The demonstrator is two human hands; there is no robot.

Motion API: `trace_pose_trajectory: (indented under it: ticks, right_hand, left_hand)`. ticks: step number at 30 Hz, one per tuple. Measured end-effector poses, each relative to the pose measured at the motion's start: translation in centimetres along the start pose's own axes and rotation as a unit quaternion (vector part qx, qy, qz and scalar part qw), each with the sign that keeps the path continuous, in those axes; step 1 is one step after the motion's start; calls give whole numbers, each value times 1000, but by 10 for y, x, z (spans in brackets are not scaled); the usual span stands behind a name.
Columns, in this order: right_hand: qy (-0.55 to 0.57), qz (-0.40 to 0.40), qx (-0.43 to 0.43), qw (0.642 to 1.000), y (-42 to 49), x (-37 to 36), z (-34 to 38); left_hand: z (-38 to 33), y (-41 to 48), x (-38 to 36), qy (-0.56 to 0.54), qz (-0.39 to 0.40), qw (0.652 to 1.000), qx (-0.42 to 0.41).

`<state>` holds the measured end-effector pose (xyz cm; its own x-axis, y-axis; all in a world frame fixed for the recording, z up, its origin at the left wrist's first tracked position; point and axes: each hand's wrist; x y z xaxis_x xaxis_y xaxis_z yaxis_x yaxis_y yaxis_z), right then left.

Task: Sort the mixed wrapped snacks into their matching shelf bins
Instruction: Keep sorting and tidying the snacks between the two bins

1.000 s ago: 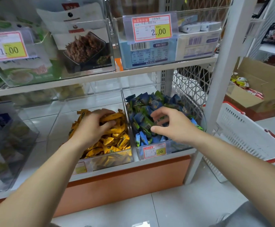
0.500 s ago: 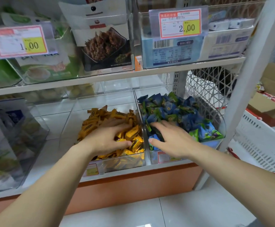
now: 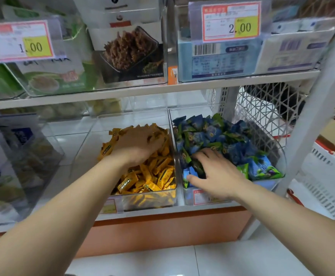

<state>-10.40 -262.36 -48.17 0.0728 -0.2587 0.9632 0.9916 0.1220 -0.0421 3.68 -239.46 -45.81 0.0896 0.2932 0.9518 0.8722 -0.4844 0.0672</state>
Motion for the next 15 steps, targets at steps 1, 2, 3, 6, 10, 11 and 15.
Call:
trace_pose_trajectory:
  ticks: [1, 2, 3, 6, 10, 11, 15]
  right_hand:
    - [-6, -28, -3, 1000, 0, -1, 0]
    - [-11, -59, -9, 998, 0, -2, 2]
    - [-19, -91, -18, 995, 0, -3, 3]
    - [-48, -154, -33, 986, 1, -2, 6]
    - [4, -25, 60, 998, 4, 7, 2]
    - [30, 20, 59, 998, 7, 8, 0]
    - [-10, 42, 12, 999, 21, 5, -1]
  left_hand:
    - [0, -7, -4, 23, 51, 998, -7]
    - [2, -11, -8, 67, 102, 992, -9]
    - [4, -13, -8, 108, 129, 986, 1]
    - [-6, -13, 7, 140, 80, 985, 64]
    - [-55, -42, 4, -19, -42, 999, 20]
    - [-66, -53, -1, -66, -49, 997, -3]
    - [-90, -78, -21, -91, 8, 995, -39]
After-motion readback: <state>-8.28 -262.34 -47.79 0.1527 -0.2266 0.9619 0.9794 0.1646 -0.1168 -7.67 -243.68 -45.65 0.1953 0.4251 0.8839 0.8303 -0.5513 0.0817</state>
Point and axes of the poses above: each hand's wrist, its own y-axis towards the middle knuckle, its own x-axis out of the back of the hand, z = x × y, and after that the axes turned 7 degrees about z, right-handed
